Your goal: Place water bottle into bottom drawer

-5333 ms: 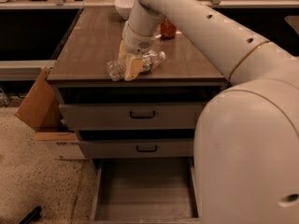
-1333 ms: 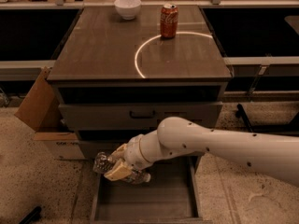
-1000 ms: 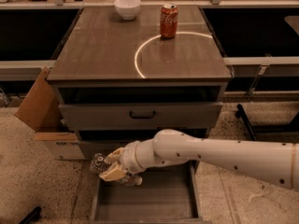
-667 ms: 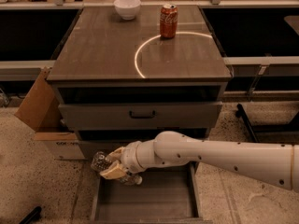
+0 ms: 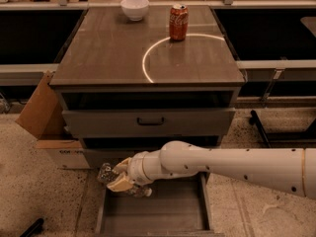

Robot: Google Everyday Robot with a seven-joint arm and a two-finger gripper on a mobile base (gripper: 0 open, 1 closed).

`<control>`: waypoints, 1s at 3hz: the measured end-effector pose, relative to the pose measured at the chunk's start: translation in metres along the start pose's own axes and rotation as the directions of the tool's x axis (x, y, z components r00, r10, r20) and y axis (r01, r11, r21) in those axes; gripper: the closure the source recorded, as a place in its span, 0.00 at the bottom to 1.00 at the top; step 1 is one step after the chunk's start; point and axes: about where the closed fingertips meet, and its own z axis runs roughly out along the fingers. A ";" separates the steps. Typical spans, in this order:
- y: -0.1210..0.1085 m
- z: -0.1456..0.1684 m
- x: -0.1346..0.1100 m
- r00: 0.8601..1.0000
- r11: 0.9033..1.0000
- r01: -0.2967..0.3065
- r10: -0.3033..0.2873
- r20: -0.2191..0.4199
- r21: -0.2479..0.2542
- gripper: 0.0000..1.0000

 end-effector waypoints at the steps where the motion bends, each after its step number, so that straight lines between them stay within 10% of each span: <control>1: -0.019 0.015 0.040 0.998 0.999 0.039 -0.038 -0.042 0.030 1.00; 3: -0.050 0.041 0.104 0.995 0.999 -0.006 0.002 0.104 0.042 1.00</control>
Offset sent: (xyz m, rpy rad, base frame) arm 0.0427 -0.0533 -0.1172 0.1392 -0.0712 -0.0635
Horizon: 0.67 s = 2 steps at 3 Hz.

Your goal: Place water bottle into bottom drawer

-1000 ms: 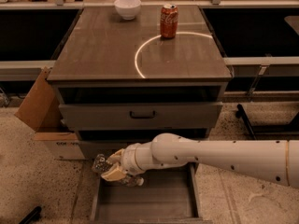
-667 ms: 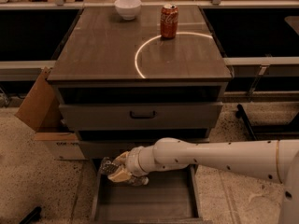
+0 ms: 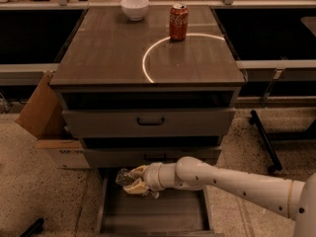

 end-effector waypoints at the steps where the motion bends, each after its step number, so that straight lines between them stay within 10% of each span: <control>1: -0.007 0.015 0.035 0.998 0.998 -0.056 0.056 -0.001 -0.014 1.00; 2: -0.007 0.015 0.035 0.998 0.998 -0.056 0.056 -0.001 -0.014 1.00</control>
Offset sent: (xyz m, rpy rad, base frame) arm 0.0042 -0.0052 -0.0320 0.0103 0.0445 -0.0112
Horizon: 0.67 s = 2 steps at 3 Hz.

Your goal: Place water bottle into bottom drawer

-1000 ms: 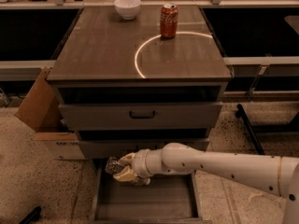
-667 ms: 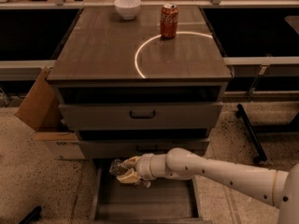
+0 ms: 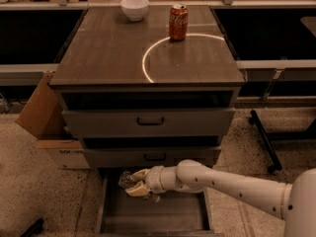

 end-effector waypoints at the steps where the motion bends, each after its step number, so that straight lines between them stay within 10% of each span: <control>1: -0.009 0.023 0.035 0.999 0.999 -0.028 0.027 -0.028 -0.029 1.00; 2: -0.016 0.050 0.071 0.997 0.997 -0.048 0.044 -0.071 -0.061 1.00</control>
Offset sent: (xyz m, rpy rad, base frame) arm 0.0215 0.0074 -0.1410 -0.0852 0.1353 0.0595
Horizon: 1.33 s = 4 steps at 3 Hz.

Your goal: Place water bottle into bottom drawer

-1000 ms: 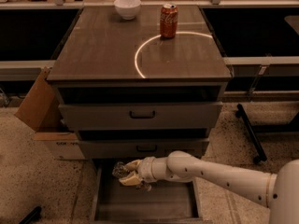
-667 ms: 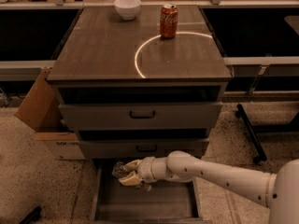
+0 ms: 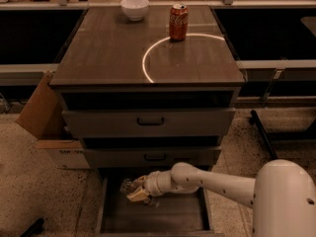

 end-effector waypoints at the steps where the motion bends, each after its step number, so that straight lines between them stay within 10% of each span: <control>1: -0.003 0.021 0.025 0.999 1.000 -0.007 0.007 -0.053 0.002 1.00; 4: -0.013 0.055 0.094 0.983 0.986 -0.146 0.153 -0.102 0.075 0.30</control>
Offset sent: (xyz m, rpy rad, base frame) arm -0.0032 0.0014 -0.0966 -0.1759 0.0754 -0.0929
